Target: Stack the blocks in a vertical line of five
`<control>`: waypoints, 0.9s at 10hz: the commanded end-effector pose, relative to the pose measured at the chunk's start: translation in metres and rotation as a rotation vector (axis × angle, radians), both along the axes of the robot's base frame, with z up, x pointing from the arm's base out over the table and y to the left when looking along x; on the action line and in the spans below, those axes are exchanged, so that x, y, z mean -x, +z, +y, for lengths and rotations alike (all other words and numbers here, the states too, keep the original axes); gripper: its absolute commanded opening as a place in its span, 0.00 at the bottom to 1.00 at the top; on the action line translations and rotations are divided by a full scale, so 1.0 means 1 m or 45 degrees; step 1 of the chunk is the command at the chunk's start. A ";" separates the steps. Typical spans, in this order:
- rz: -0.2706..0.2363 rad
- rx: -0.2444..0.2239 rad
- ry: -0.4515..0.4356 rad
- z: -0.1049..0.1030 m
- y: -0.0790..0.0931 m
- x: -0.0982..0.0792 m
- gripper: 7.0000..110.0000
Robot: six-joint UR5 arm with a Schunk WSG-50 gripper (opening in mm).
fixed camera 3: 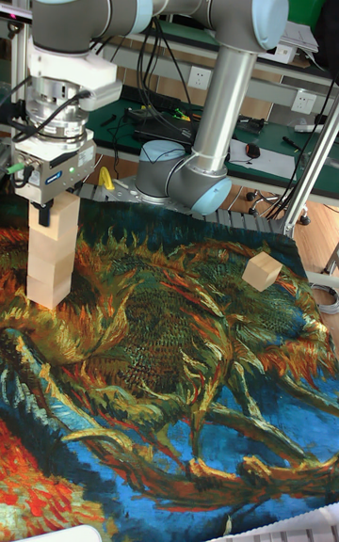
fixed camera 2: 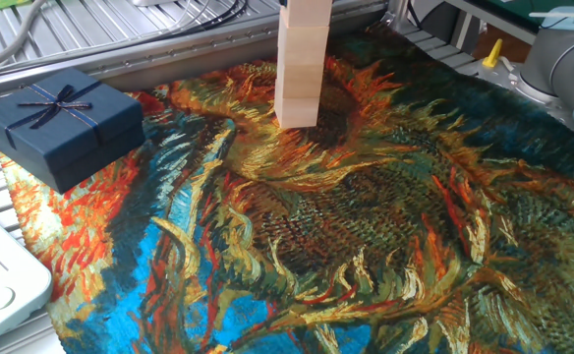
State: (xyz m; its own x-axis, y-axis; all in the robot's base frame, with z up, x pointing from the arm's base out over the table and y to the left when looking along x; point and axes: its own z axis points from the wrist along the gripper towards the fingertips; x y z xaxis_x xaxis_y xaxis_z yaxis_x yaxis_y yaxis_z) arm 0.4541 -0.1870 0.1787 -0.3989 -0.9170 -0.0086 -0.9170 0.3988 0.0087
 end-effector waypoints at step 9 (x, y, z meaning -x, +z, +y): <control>0.014 -0.040 0.030 0.003 0.003 -0.003 0.57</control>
